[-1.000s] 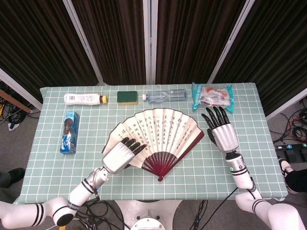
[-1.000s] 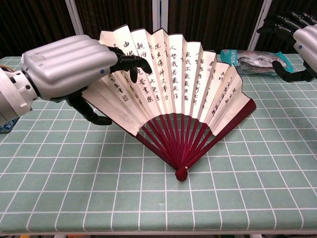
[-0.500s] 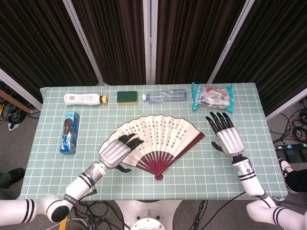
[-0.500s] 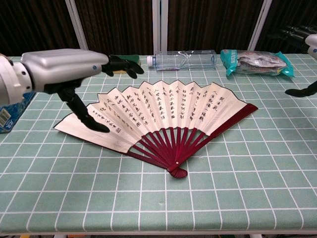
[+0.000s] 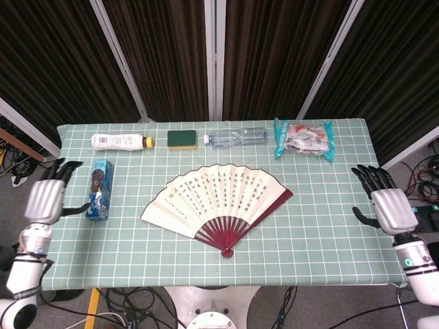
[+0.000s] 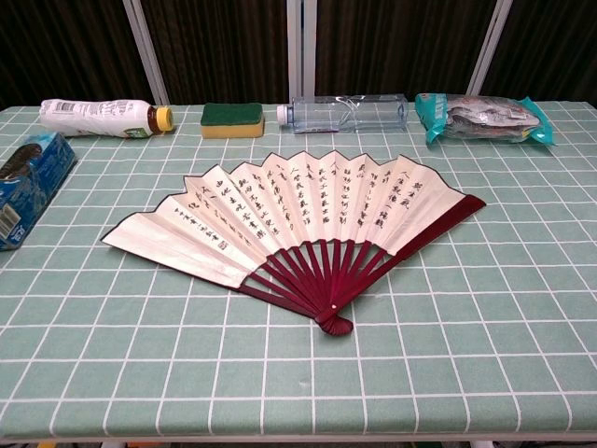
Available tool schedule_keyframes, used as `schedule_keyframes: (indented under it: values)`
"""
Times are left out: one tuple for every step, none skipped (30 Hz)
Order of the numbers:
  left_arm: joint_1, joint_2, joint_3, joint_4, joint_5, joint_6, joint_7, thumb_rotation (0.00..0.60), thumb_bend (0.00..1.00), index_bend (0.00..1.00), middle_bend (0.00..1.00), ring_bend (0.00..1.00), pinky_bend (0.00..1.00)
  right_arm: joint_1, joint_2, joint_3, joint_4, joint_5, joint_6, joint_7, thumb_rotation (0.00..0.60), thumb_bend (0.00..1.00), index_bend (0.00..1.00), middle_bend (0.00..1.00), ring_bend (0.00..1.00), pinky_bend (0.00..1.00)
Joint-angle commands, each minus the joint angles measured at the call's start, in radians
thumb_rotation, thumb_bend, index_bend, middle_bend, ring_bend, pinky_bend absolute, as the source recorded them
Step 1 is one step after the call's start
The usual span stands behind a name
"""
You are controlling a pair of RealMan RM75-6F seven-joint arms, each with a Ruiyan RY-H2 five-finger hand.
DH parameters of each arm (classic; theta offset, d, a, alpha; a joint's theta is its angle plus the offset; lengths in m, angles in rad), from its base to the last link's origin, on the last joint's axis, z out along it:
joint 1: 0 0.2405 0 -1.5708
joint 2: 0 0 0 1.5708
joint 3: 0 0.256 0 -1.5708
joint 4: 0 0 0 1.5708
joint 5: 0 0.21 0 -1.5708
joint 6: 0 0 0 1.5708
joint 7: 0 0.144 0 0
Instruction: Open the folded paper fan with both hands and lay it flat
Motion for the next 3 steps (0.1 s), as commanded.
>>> schedule_keyframes:
  values:
    - [0.102,0.014,0.055,0.019,0.014,0.103,-0.012,0.600,0.00,0.19,0.17,0.07,0.16,-0.081,0.029,-0.021,-0.054,0.005,0.083,-0.009,0.600,0.24,0.02,0.06,0.00,0.01]
    - [0.129,0.013,0.070,0.010,0.020,0.128,-0.007,0.600,0.00,0.19,0.17,0.07,0.16,-0.102,0.032,-0.027,-0.069,0.002,0.105,-0.013,0.600,0.24,0.02,0.06,0.00,0.01]
    - [0.147,0.012,0.081,0.002,0.024,0.145,-0.004,0.600,0.00,0.19,0.17,0.07,0.16,-0.115,0.033,-0.030,-0.079,-0.001,0.120,-0.017,0.600,0.24,0.03,0.06,0.00,0.01]
